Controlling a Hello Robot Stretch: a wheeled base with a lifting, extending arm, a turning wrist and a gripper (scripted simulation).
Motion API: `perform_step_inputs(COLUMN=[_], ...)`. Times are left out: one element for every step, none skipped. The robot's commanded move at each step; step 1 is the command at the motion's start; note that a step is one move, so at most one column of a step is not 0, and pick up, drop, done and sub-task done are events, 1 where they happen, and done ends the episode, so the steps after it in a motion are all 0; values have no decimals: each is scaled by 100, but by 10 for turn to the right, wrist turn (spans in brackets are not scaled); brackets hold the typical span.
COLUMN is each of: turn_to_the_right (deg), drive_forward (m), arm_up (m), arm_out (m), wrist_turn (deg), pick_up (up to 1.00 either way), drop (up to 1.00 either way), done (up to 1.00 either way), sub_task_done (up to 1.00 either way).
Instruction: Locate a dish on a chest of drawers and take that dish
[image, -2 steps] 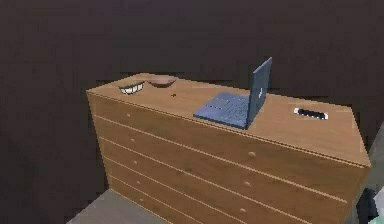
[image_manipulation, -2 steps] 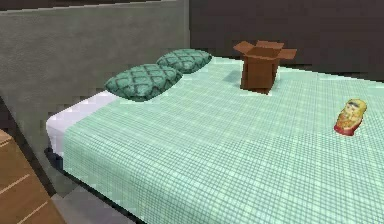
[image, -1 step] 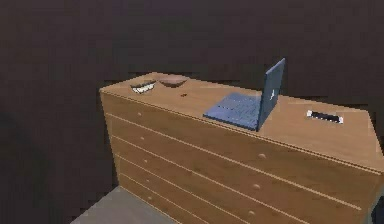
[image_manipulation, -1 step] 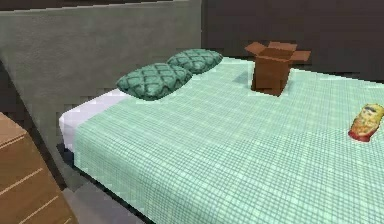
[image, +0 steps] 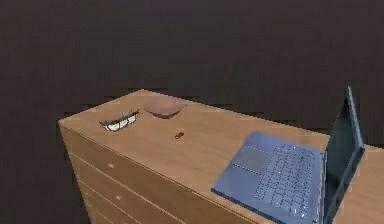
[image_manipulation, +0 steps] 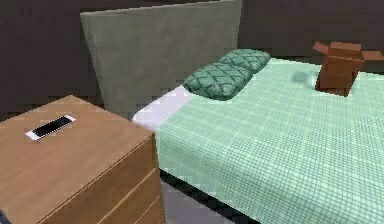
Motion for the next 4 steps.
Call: perform_step_inputs(turn_to_the_right=[-450, -450, 450, 60], drive_forward=[0, 0, 0, 0], arm_up=[0, 0, 0, 0], arm_out=[0, 0, 0, 0], wrist_turn=[0, 0, 0, 0], pick_up=[0, 0, 0, 0], drop=[0, 0, 0, 0], done=[0, 0, 0, 0], sub_task_done=[0, 0, 0, 0])
